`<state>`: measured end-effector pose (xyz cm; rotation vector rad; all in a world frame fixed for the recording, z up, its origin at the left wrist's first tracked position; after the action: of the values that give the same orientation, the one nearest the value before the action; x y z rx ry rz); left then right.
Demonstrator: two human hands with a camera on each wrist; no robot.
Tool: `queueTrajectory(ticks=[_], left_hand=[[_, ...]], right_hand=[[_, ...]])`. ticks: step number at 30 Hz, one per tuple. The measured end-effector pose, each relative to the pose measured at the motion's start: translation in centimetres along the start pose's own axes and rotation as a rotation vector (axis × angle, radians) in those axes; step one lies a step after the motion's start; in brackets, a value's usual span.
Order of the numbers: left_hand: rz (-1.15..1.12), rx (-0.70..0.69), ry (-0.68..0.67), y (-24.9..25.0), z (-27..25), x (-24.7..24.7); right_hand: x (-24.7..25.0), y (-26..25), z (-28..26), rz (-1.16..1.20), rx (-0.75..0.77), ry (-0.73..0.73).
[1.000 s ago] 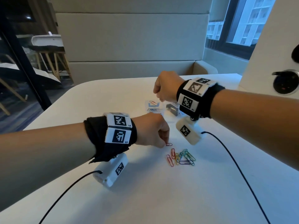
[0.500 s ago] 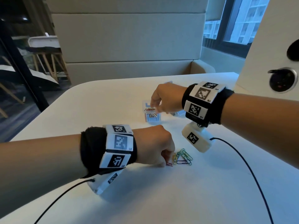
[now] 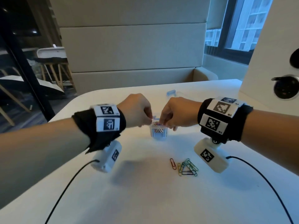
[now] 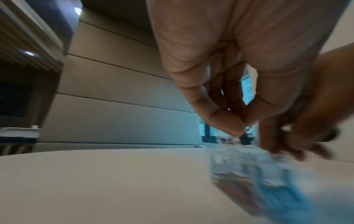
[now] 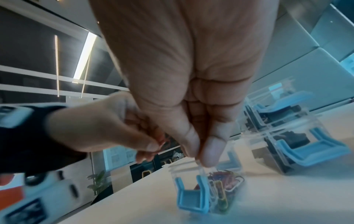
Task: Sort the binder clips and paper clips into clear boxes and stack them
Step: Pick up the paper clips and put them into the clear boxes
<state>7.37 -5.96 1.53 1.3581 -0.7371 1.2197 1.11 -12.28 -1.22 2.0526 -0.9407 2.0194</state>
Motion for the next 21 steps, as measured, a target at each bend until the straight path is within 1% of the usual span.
queueTrajectory(ticks=[3, 5, 7, 10, 13, 15, 17, 19, 21], left_hand=[[-0.104, 0.112, 0.066, -2.5, 1.9, 0.4], [-0.146, 0.135, 0.075, -2.9, 2.9, -0.1], [-0.155, 0.135, 0.060, -2.7, 3.5, -0.9], [-0.112, 0.070, 0.050, -1.5, 3.5, -1.6], [-0.049, -0.091, 0.045, 1.0, 2.3, -1.9], [-0.028, -0.227, -0.050, 3.2, 0.6, -3.2], [0.033, -0.341, -0.213, 4.8, -1.4, -5.5], [0.066, -0.395, -0.357, 5.5, -3.1, -7.8], [0.065, -0.445, -0.417, 6.2, -4.2, -9.0]], right_hand=[[0.4, 0.6, -0.7, 0.078, -0.008, 0.008], [0.9, 0.9, -1.2, 0.102, -0.015, 0.039], [0.9, 1.1, -2.0, 0.093, -0.015, 0.031], [-0.1, 0.9, -3.4, 0.026, 0.011, -0.060], [-1.8, 0.9, -4.9, -0.084, 0.047, -0.169], [-3.1, 1.1, -5.6, -0.131, 0.062, -0.244], [-4.3, 1.3, -6.2, -0.170, 0.073, -0.313], [-5.1, 1.4, -6.6, -0.210, 0.077, -0.349], [-5.5, 1.4, -6.7, -0.248, 0.088, -0.340]])
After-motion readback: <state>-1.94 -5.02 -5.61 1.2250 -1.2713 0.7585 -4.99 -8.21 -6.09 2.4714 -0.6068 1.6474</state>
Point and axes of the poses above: each hand's wrist, its own z-axis towards the middle knuckle, its own x-axis out of the back of the hand, y = z × x, the point moved 10 cm from there along z, towards the middle knuckle, and after that the axes turned 5 degrees about -x, right-handed, at the moved point
